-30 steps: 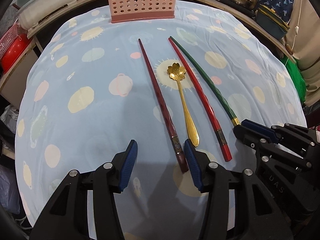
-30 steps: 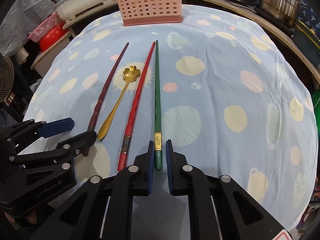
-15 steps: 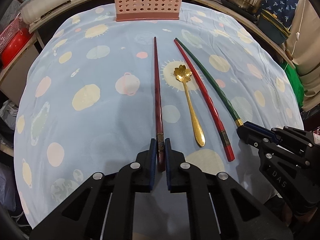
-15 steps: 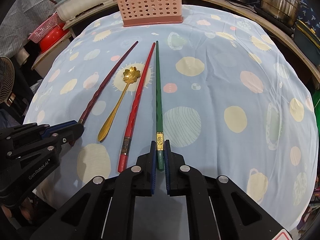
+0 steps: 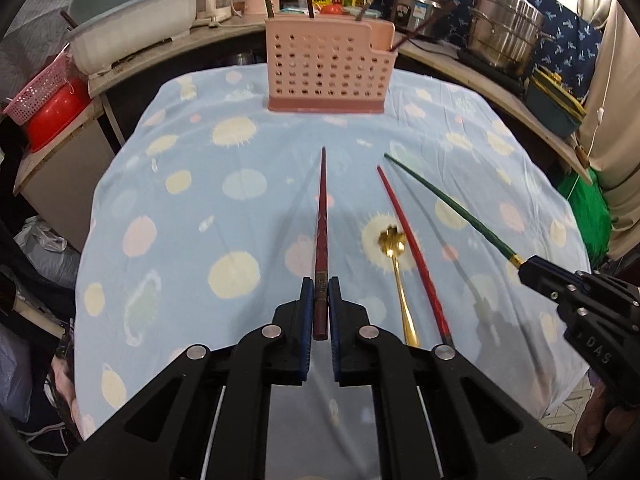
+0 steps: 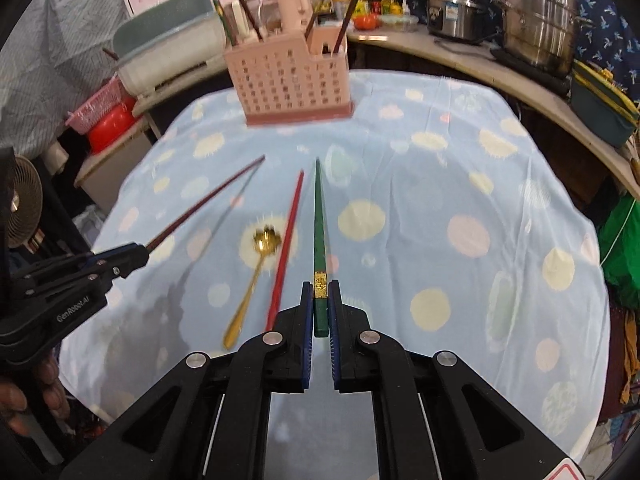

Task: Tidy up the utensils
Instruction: 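Lift both chopsticks and carry them up to the pink caddy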

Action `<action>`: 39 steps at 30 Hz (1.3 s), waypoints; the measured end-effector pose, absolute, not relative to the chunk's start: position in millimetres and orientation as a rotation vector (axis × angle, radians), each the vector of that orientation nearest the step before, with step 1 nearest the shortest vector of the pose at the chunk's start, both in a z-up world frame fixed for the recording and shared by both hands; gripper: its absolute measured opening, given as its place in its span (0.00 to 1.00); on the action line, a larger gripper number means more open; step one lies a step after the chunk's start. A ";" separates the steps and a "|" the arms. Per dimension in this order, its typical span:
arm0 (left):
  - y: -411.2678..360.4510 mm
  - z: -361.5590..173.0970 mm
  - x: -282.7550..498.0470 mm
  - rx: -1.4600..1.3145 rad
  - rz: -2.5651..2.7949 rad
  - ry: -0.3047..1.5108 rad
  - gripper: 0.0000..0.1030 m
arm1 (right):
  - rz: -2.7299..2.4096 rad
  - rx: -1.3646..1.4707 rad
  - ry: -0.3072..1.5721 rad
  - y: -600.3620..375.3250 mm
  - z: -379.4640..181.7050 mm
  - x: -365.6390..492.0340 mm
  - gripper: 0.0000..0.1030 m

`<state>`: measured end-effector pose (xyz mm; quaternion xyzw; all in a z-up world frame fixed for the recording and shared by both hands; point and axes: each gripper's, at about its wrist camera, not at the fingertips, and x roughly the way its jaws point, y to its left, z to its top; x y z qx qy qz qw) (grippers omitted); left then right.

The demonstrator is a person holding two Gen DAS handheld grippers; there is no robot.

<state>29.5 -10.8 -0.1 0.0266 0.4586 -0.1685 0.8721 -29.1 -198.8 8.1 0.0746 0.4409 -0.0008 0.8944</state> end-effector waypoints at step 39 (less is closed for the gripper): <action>-24.7 194.7 160.3 0.034 -0.341 0.541 0.05 | 0.041 0.164 0.502 -212.3 188.3 119.3 0.07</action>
